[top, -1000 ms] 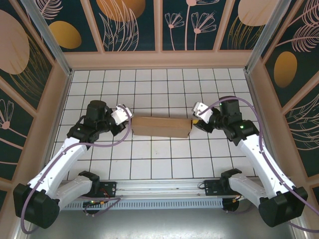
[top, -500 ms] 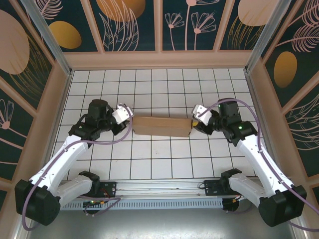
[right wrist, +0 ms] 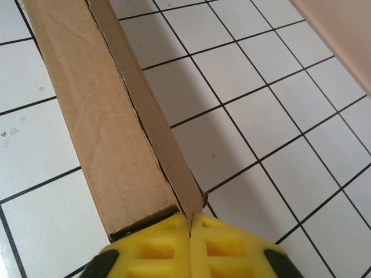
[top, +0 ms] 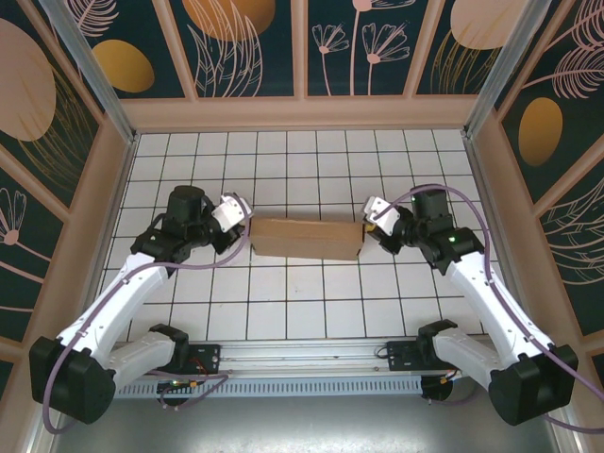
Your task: Fold the paper box
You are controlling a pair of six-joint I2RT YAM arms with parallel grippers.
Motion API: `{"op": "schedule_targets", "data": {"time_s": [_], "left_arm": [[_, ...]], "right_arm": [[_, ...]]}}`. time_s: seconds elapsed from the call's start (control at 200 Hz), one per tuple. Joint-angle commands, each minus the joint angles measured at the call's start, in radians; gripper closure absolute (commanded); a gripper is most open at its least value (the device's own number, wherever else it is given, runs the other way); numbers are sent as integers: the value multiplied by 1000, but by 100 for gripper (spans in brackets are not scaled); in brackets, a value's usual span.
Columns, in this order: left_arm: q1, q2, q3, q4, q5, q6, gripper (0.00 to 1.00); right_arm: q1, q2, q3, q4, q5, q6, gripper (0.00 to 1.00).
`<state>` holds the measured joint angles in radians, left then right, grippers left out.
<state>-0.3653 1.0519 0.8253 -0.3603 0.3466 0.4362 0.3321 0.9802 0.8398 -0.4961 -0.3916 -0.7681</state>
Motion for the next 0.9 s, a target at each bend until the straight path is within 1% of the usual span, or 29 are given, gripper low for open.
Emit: {"op": "schedule_targets", "data": {"time_s": [0.0,0.045,0.11,0.17,0.225,0.275,0.33,0.42,0.5,0.606,0.701,0.796,0.821,0.896], "left_arm": [[-11,-9,20,63,84,-178,100],[-20,-13,8,67,90,-225,100],[-46,-22,-11,75,92,-284,100],[-62,-36,-18,71,80,-326,100],[-70,-48,-17,76,40,-382,100],[-72,-57,-14,91,-11,-466,100],[-72,-57,1,95,-53,-547,100],[-72,-13,60,56,-109,-682,100],[-72,61,112,-1,-108,-787,100],[-73,139,141,-57,-87,-868,100],[-73,156,142,-64,-113,-929,100],[-73,157,141,-63,-129,-957,100],[-73,159,171,-63,-135,-962,100],[-73,168,177,-67,-134,-974,100]], "right_arm": [[40,2,10,87,-4,139,100],[57,6,6,106,14,185,100],[82,4,2,142,56,274,96],[94,5,-2,176,89,361,96],[108,13,1,189,129,424,98],[125,34,20,180,167,475,100],[139,70,51,152,210,514,100],[139,117,105,115,229,585,100],[139,124,108,145,246,677,100],[140,126,117,170,286,833,100],[139,147,147,140,312,967,100],[139,177,185,93,322,1072,100],[139,183,188,84,330,1098,100],[139,196,199,66,341,1153,100]]}}
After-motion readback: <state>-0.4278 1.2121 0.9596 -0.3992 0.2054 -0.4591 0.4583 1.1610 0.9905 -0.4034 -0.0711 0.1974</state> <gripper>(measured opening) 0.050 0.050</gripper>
